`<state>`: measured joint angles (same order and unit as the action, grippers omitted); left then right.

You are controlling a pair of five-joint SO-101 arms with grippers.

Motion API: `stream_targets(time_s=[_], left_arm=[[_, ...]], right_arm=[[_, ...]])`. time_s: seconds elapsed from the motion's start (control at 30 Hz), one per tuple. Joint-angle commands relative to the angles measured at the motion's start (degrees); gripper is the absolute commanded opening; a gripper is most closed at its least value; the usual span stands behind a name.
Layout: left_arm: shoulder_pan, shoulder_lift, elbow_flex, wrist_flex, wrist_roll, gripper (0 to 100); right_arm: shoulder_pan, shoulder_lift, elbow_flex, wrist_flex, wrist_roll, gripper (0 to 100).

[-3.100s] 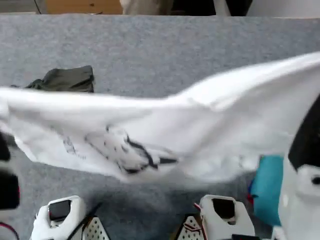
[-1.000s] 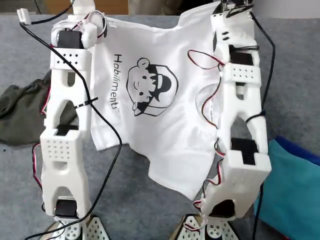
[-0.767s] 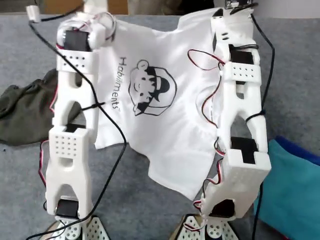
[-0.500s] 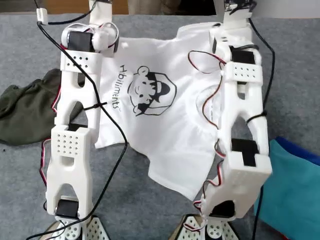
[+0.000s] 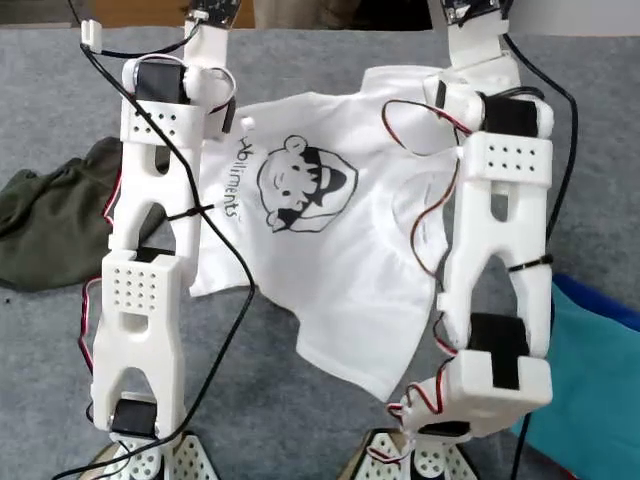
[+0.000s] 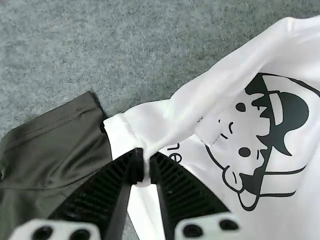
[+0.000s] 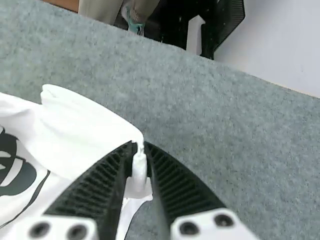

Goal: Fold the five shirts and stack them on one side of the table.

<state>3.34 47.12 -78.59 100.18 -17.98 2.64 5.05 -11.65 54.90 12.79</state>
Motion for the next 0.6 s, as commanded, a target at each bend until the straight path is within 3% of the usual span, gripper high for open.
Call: stream_targets(time_s=[0.0,0.33,0.47,0.57], left_arm=[[-0.70,-1.10,-1.32,0.79,-0.18,2],[0.97,-12.26,20.13,0.70,-0.44,2],[-1.05,-16.66,27.34,-0.79,0.18,2],[-5.36,-16.75,31.21,-6.24,5.80,2]], right_arm=[[-0.92,-5.67,3.21,0.35,0.00,0.4],[-4.35,-19.56,20.70,-0.09,-2.11,0.4],[-2.95,-21.23,23.96,-3.34,-2.11,0.4],[-1.54,-21.32,24.31,-6.33,-2.20,0.4]])
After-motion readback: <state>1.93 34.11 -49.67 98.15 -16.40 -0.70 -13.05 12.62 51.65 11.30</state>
